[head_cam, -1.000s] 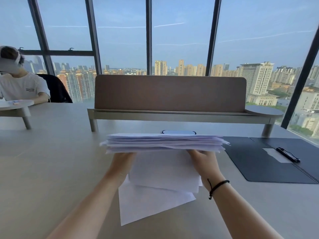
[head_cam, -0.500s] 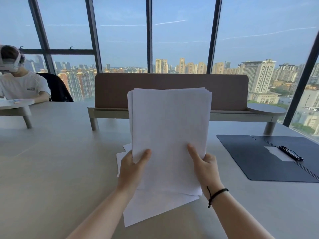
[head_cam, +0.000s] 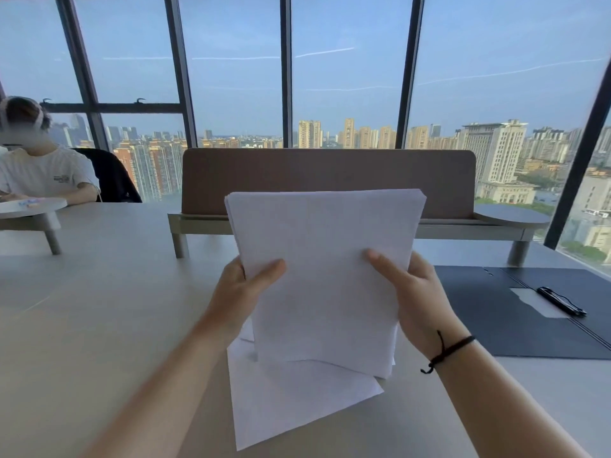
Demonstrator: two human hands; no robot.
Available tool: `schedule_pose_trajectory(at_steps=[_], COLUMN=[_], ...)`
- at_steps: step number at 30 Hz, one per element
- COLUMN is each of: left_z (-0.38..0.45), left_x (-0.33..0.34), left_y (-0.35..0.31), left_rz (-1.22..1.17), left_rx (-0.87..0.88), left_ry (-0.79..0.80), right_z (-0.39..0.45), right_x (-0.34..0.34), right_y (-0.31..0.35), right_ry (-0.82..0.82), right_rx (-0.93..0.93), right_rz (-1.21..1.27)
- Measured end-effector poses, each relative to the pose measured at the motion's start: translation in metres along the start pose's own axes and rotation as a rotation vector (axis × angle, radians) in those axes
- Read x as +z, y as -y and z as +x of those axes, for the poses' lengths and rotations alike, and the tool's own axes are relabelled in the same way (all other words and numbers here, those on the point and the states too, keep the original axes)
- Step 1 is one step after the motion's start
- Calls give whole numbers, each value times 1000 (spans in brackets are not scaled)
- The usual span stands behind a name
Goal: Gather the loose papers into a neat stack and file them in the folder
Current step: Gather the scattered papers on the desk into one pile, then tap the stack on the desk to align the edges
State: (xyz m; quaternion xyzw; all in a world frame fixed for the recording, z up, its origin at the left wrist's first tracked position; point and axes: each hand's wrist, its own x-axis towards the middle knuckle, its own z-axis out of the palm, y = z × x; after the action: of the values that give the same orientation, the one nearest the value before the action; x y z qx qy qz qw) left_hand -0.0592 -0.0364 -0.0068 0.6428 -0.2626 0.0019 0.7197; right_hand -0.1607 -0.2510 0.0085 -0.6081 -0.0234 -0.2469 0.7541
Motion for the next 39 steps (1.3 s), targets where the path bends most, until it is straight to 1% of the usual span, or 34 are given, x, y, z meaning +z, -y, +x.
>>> schedule_pose_trajectory(at_steps=[4,6,9,12,14,16,19,21,23,24,25,27,29,30,31,32,33,35,36,37,39], left_z=[17,21,19,14,12,13,13,9,2,0,0,5,17,21,24,25,25,23,22,24,29], left_x=[-1,-5,-9,-14,-19,-21,-19,-18,-19,-18,-16,-16,-24,-31,-37,-45,-50,-57,-57,-57,-58], left_y=[-46,-56,-54,-53,-58,-62,-55,-36,-7,7,19,39,55,61,67,73,80,91,93,98,109], left_rz=[33,19,-62,-261,-323,-306,-209,-177,-156,-133,-103,-42,-88,-160,-235,-287,-305,-342,-403,-457,-617], left_rx=[115,132,68,-1,-2,-11,-83,-136,-191,-217,-218,-218,-284,-336,-390,-435,-472,-535,-570,-585,-570], left_ry=[85,125,178,246,302,338,323,315,276,231,167,-17,-192,-263,-318,-345,-358,-294,-283,-292,-346], right_z=[13,14,14,12,11,11,15,15,14,12,11,8,7,7,8,9,11,15,17,20,25], right_x=[8,9,9,11,13,14,14,14,11,8,5,-7,-25,-36,-47,-57,-65,-78,-82,-84,-83], right_y=[39,52,61,60,59,58,57,55,47,41,34,15,-7,-21,-35,-50,-65,-93,-103,-112,-122], right_ry=[120,179,288,364,376,391,360,315,269,250,237,192,50,-34,-108,-168,-193,-137,-106,-80,-13], right_rx=[-66,-82,-57,-25,-25,-25,-13,-15,-7,0,6,45,136,176,215,264,315,407,419,414,408], right_rz=[68,93,114,130,130,140,161,182,171,139,91,24,39,-1,-108,-276,-481,-937,-1143,-1294,-1459])
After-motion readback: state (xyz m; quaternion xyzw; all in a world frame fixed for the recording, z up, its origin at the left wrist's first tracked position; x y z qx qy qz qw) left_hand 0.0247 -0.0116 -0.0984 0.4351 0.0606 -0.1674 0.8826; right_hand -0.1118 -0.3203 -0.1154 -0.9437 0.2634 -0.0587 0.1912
